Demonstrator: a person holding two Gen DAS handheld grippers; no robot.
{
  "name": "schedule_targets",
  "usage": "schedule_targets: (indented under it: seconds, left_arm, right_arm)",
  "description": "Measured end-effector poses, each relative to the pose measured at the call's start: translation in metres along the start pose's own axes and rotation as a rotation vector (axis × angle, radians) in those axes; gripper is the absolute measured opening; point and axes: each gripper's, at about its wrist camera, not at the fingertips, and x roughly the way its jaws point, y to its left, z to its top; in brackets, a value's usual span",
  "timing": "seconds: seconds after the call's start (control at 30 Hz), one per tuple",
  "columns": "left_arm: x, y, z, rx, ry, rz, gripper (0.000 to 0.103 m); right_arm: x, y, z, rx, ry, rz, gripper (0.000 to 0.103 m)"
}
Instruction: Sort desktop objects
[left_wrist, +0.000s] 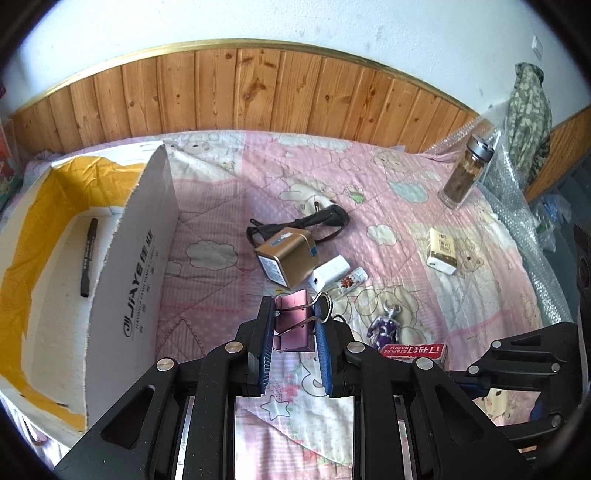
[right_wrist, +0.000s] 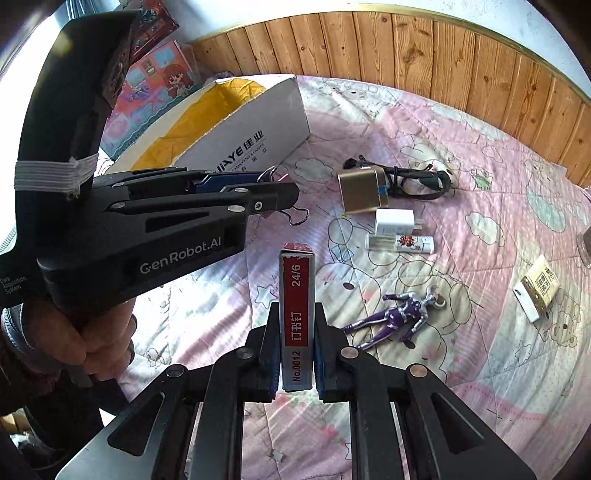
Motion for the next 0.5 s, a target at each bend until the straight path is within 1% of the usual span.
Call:
schedule_targets:
  seconds: [0.5]
  left_arm:
    - [-0.061,0.054,0.013,-0.099,-0.095,0.042,0.021]
  right_arm:
    - [-0.016,0.048,0.038,-0.039,-0.102,0.011,0.015]
